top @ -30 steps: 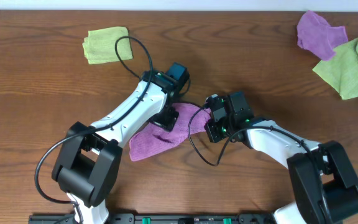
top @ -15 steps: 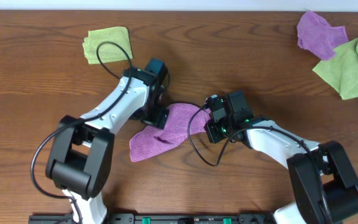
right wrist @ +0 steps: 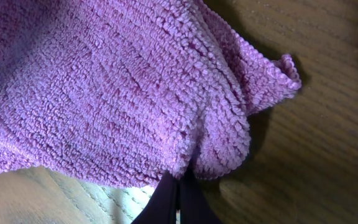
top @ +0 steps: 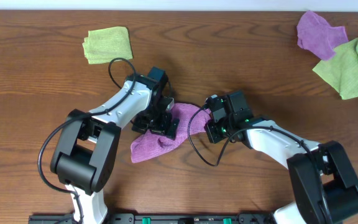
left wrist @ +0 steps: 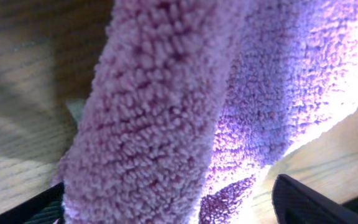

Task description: Fold the cloth

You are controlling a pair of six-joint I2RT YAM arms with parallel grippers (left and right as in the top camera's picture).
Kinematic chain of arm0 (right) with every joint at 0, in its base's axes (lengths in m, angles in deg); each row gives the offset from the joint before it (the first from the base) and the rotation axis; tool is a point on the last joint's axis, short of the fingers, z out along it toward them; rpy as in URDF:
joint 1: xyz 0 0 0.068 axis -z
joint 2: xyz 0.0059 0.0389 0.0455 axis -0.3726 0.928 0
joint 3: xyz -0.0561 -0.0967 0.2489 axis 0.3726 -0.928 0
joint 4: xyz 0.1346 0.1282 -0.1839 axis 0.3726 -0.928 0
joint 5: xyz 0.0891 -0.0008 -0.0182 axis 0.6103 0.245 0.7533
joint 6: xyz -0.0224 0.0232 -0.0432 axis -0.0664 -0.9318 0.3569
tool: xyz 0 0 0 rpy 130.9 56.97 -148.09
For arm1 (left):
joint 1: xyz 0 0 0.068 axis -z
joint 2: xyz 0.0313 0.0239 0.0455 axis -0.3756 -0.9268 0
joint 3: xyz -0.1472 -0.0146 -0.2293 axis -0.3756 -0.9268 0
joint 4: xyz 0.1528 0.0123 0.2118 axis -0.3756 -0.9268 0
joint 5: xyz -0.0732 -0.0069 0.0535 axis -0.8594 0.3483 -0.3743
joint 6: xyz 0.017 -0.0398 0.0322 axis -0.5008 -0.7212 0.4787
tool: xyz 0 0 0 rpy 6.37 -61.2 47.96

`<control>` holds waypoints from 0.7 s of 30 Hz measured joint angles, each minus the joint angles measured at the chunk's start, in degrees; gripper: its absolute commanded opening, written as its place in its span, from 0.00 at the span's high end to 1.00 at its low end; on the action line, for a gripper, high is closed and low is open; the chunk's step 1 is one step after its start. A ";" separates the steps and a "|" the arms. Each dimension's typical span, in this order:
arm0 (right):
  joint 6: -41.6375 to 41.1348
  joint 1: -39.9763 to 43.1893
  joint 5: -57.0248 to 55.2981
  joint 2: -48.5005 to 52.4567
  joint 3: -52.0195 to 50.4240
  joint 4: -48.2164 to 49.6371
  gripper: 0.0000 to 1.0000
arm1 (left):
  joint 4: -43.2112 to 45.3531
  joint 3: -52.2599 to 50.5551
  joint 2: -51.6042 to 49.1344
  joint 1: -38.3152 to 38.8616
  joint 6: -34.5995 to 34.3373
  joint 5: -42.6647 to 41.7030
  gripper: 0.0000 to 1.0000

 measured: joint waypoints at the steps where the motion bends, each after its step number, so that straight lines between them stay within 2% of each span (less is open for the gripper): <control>1: 0.00 0.00 -0.04 0.00 0.00 -0.11 0.98 | -0.42 0.00 0.00 -0.17 0.15 -0.15 0.15; 6: -0.09 -0.55 -1.14 -0.09 0.22 -0.50 0.99 | -3.17 2.51 -0.09 -1.57 0.85 0.20 0.14; 11: -0.35 -2.40 -3.58 -0.28 0.33 -0.55 0.98 | -5.42 9.33 -0.09 -2.38 0.96 0.50 0.12; 13: -0.52 -3.02 -4.70 -0.35 0.37 -0.57 0.99 | -5.42 10.51 -0.09 -2.38 0.94 -0.26 0.22; 14: -0.68 -3.21 -4.96 -0.42 0.39 -0.57 0.98 | -5.51 10.75 -0.09 -2.36 0.83 -0.63 0.22; 16: -1.03 -3.54 -5.62 -0.44 0.39 -0.59 0.98 | -5.84 10.80 -0.09 -2.36 1.18 -1.05 0.10; 17: -1.11 -3.63 -5.79 -0.44 0.44 -0.61 0.99 | -6.14 10.80 -0.09 -2.36 1.42 -0.79 0.08; 21: -1.38 -3.76 -6.23 -0.44 0.48 -0.66 0.98 | -6.93 10.78 -0.09 -2.36 1.46 2.34 0.08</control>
